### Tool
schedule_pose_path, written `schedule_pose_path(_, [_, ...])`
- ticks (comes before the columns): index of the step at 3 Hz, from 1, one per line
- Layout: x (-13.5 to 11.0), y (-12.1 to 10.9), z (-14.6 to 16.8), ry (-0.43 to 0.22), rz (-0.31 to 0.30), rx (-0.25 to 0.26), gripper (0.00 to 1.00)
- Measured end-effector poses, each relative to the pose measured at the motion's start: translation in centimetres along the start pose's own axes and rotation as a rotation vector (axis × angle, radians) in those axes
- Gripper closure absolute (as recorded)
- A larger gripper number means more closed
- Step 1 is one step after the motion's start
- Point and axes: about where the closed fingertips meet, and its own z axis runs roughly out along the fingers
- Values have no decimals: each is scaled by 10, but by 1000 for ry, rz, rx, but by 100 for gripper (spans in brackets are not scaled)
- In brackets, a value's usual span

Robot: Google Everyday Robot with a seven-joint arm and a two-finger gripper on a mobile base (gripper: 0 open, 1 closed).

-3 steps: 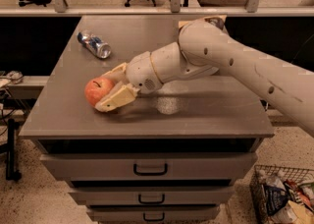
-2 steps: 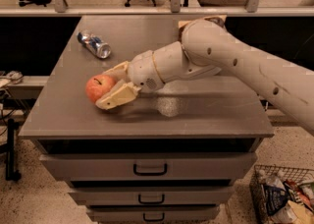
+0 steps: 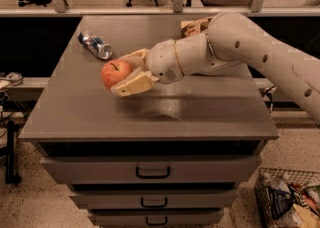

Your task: Pick apple

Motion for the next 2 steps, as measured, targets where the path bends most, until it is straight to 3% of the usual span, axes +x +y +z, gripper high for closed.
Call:
schedule_pose_path(1, [-3, -21, -39, -41, -14, 74, 100])
schedule_pose_path(2, [-5, -24, -44, -46, -19, 84, 100])
